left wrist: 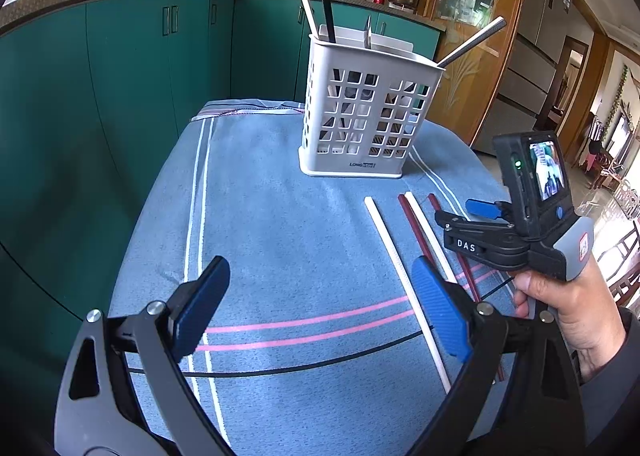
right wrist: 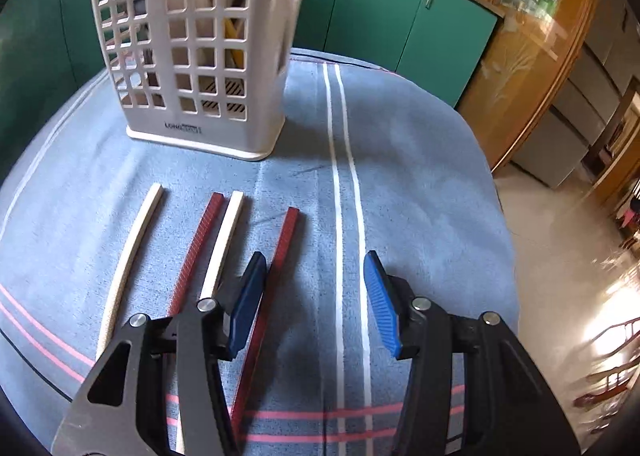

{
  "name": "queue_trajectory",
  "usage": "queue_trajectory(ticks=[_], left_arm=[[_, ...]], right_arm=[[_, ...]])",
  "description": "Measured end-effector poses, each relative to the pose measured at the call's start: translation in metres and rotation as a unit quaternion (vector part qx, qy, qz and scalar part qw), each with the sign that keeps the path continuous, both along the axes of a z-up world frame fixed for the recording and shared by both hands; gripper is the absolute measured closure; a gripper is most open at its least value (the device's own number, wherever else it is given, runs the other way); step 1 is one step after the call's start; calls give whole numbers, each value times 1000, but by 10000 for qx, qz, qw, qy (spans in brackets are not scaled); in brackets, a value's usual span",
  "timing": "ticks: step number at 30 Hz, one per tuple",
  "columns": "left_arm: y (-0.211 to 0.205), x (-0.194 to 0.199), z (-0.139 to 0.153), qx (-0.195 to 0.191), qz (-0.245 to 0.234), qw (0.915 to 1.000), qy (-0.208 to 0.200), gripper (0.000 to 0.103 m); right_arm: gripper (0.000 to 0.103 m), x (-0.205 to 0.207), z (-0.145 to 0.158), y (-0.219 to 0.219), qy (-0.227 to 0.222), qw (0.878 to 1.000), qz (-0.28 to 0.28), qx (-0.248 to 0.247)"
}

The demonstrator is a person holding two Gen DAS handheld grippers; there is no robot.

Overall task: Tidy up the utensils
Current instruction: 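Move both tools back over the remaining chopsticks on the cloth, then grasp a white chopstick with the left tool while the right tool grasps a dark red chopstick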

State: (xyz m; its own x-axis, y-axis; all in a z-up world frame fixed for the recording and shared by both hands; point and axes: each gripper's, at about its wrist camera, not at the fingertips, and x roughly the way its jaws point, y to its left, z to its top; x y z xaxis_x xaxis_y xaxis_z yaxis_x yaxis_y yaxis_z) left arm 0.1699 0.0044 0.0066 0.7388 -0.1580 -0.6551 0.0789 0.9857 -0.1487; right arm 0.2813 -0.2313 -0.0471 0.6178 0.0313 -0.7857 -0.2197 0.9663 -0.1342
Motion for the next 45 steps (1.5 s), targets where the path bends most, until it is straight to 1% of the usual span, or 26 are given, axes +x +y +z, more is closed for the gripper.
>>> queue_trajectory(ticks=[4,8,10,12,15,17,19,23,26,33,34,36,37,40,43,45], left_arm=[[0,-1,0,3,-15,10000,-13,12],[1,0,-2,8,-12,10000,32,12],[0,1,-3,11,-12,10000,52,12],[-1,1,-4,34,-31,10000,61,12],[-3,2,-6,58,-43,9999,77,12],[-3,4,-7,59,-36,9999,91,12],[-2,5,-9,66,-20,9999,118,12],[-1,5,-12,45,8,9998,174,12],[-2,5,-13,67,-7,9998,170,12],[-8,13,-18,117,-34,9995,288,12],[-11,17,-19,158,-55,9993,322,12],[-15,28,-22,190,-27,9988,441,12],[-18,38,-24,153,-44,9982,580,12],[-28,59,-29,165,-25,9961,864,12],[-47,85,-34,397,-90,9926,1146,13],[-54,100,-38,323,-91,9901,1366,17]], right_arm=[[53,3,9,-9,-24,9992,-42,395],[53,14,7,-16,167,9978,-64,638],[54,18,9,-11,169,9980,-14,613],[58,22,10,-5,179,9982,51,574],[62,30,5,4,306,9979,135,551],[67,31,1,9,385,9977,159,526],[68,35,1,11,350,9983,139,454],[69,42,3,10,409,9977,114,526],[74,44,4,6,427,9973,56,589],[80,45,3,5,469,9972,97,583],[81,46,2,5,486,9970,114,595],[88,46,1,7,536,9966,194,602],[94,45,-1,9,560,9962,230,619],[95,44,0,10,621,9944,289,801],[96,46,1,5,739,9914,354,1017],[96,48,2,-2,779,9905,374,1073]])
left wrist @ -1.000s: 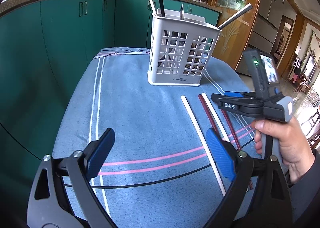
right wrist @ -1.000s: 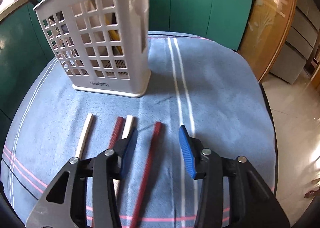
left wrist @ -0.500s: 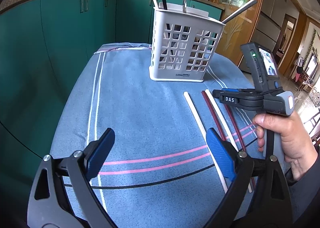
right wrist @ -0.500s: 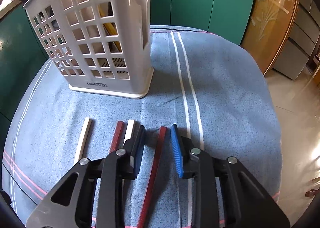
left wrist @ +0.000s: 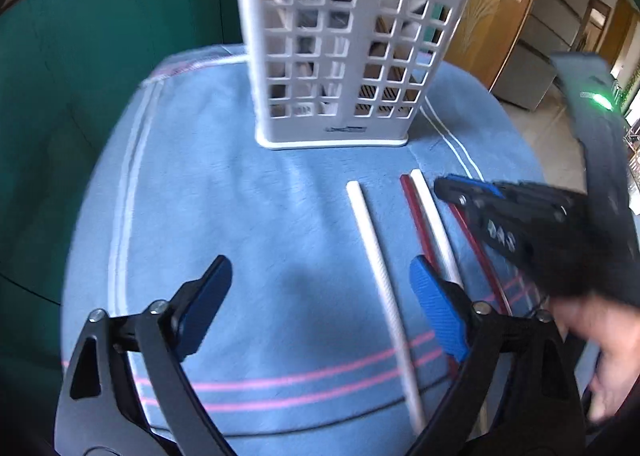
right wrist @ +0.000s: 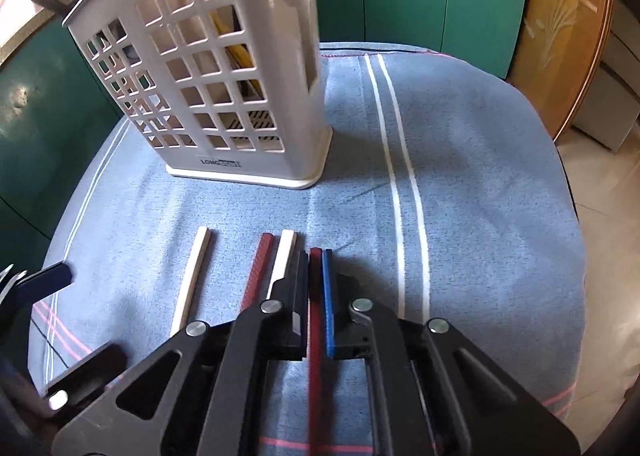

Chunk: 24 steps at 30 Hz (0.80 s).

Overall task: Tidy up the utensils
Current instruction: 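Grasp a white chopstick with the left tool while the right tool grasps a dark red chopstick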

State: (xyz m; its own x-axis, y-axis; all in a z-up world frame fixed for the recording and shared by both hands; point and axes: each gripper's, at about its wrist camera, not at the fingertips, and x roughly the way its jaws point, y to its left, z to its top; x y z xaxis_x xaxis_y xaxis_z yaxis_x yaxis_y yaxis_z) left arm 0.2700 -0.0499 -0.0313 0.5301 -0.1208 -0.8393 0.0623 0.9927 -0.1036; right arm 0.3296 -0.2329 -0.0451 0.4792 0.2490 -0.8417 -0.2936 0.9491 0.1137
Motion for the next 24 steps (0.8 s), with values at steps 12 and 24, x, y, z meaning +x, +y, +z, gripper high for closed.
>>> queue_trajectory(ticks=[12,24], left_arm=[[-23,44,-18,322,250,9981,455,50],[-34,70,-17,533,245,9970,509,88]], right_arm=[[96,1,-7,-18,114,9996,93,252],[96,3,-10,-21,150,9992,128,334]])
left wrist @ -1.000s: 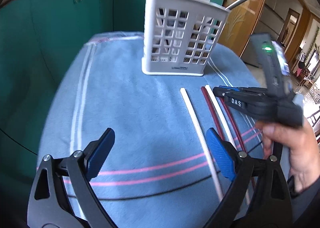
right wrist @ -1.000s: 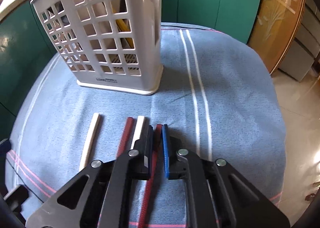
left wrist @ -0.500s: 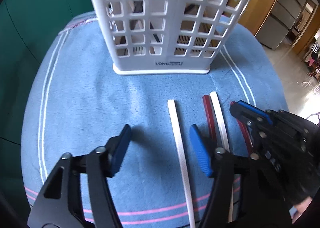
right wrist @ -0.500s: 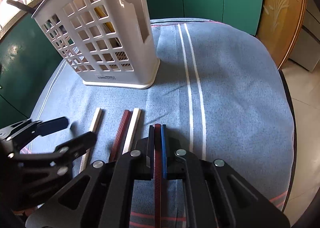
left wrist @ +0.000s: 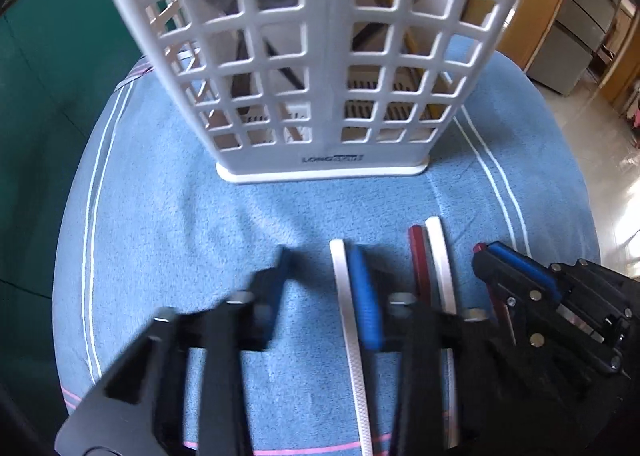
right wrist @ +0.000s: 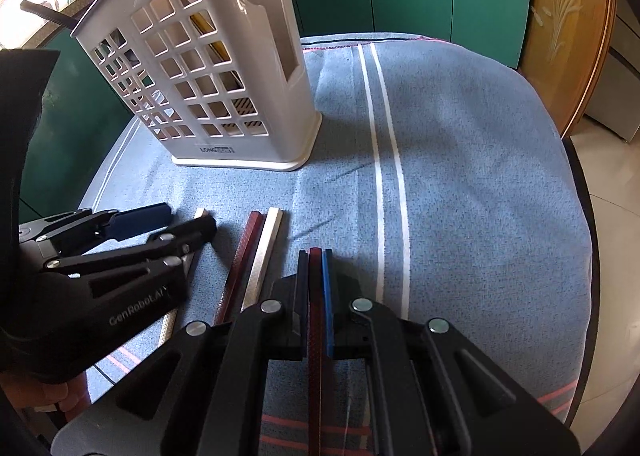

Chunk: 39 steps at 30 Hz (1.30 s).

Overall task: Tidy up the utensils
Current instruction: 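Grasp a white chopstick with the left tool while the right tool grasps a dark red chopstick, then lift both chopsticks and carry them toward the white holder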

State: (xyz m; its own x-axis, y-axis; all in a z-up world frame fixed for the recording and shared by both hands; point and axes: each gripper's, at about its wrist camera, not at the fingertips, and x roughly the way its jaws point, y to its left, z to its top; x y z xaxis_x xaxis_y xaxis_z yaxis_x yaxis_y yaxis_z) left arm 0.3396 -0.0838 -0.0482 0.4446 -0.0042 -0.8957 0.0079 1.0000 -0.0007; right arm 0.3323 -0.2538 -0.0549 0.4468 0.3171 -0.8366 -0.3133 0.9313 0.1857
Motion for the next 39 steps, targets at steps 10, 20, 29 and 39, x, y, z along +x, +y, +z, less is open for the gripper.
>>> queue_trajectory(ticks=[10,20,29,39], left_arm=[[15,-29,29,-260,-329,9966,-709,97],[35,-152,112,-317,-535,9766,-2061,97],[64,-250,128,-724,-541,9620,-2578,97],[85,-312,148,-836,-479,9510,-2939,97]], right_arm=[[97,-8,20,-9,-188,9995,-54,248],[96,-92,95,-22,-1156,9907,112,701],[96,-211,156,-25,-2140,9702,132,1131],[96,-289,174,-21,-2346,9631,36,1320]])
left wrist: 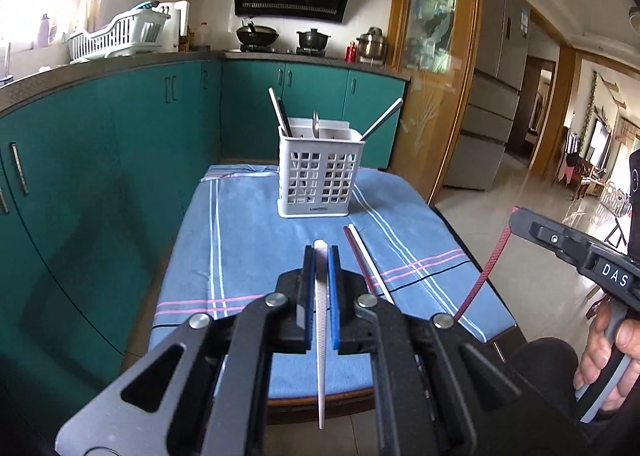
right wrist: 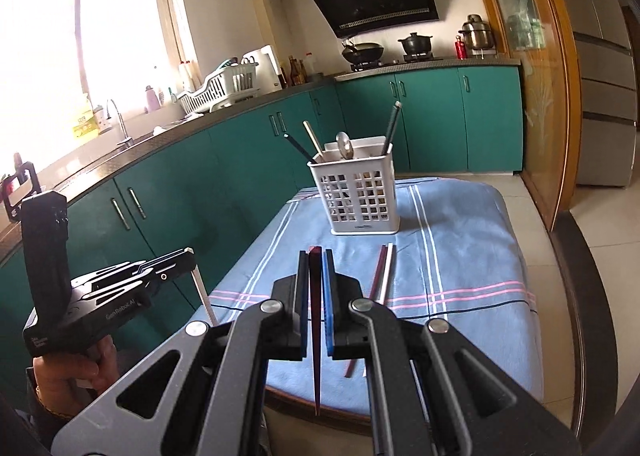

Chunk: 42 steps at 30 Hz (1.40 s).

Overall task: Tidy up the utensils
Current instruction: 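Lift both chopsticks and carry them toward the white holder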

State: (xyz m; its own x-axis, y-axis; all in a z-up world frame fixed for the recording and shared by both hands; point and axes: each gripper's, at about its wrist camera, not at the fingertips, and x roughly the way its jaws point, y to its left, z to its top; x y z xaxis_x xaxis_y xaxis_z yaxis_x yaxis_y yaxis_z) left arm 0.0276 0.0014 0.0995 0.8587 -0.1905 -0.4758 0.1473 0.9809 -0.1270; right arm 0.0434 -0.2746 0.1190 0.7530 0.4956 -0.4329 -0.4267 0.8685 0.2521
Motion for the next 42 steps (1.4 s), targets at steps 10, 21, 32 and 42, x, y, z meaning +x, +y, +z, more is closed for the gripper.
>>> queue_trajectory(ticks=[10,21,32,42], left_arm=[[14,-29,10,-108,-59,9998,-127,97],[9,-41,17,-69,-334,9994,-53,97],[27,-1,140,-349,-853,9933,-694,97],[35,119,256,-310,-416,9891,-1380,97]], right_arm=[[96,-33,9,14,-63,9994,6,-335],[96,-48,12,12,-36,9993,68,-359],[96,-1,138,5,-813,9953,377,-359],[97,107,221,17,-1352,9891,-172,-559]])
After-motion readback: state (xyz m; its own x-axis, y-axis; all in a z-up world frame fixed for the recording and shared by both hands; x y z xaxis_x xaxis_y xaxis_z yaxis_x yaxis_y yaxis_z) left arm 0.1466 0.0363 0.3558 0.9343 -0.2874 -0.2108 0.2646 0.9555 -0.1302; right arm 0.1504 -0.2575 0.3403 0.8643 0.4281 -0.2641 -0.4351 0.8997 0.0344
